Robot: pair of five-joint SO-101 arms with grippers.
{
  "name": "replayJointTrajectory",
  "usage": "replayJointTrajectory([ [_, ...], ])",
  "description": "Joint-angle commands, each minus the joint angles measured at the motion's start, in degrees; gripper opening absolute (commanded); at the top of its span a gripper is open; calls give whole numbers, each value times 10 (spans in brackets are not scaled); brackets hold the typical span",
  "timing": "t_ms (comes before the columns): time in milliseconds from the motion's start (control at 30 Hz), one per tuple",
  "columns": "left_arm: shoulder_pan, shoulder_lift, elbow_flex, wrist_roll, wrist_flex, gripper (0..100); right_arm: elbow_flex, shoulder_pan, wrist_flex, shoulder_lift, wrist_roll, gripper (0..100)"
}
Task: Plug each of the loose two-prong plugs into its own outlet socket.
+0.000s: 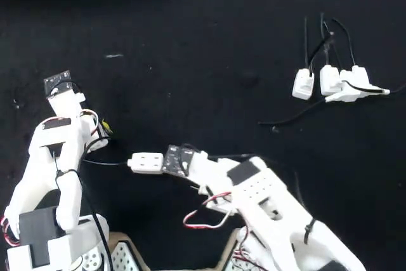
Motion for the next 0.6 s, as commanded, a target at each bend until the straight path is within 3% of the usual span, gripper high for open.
replayJointTrajectory([
  [0,-2,-15,-3,4,-9,223,3,-4,0,-22,6,164],
  [267,-4,-15,-2,4,-9,223,-5,-90,-48,16,-62,158],
  [567,-3,-15,-2,4,-9,223,-25,-24,-24,68,-18,155],
])
